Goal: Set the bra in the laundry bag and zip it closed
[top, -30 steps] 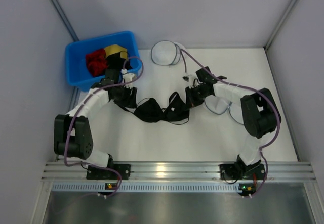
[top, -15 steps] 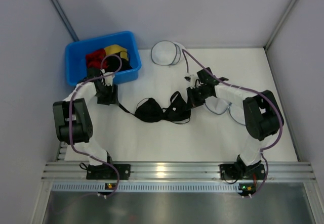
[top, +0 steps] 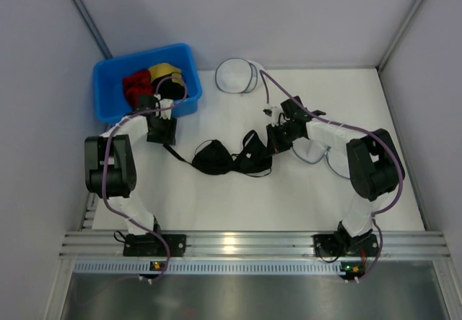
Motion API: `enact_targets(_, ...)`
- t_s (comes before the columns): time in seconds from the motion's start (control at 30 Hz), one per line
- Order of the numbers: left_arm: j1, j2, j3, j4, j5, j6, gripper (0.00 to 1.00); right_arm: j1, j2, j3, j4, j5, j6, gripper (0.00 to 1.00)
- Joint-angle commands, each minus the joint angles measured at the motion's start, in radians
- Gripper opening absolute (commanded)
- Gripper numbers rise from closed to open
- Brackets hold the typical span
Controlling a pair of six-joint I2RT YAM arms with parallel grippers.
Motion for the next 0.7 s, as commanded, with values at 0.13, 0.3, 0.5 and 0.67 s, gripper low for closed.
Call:
enact_targets(0.13, 0.007, 0.033, -0.065, 0.021, -0.122, 0.029, 0.33, -0.004, -0.038, 0.018, 0.018, 0.007, -0.009, 0.00)
enact_targets(0.3, 0.062, -0.060, -0.188, -0.027, -0.104, 0.069, 0.22, -0.004, -0.059, 0.004, 0.019, 0.007, -0.012, 0.00)
enact_targets(0.5, 0.128, -0.138, -0.283, -0.045, -0.062, 0.124, 0.00, -0.004, -0.061, -0.003, 0.019, -0.007, -0.012, 0.00)
enact_targets(0.67, 0.142, -0.236, -0.325, -0.051, -0.004, 0.167, 0.00, -0.004, -0.070, -0.008, 0.026, -0.014, -0.009, 0.00)
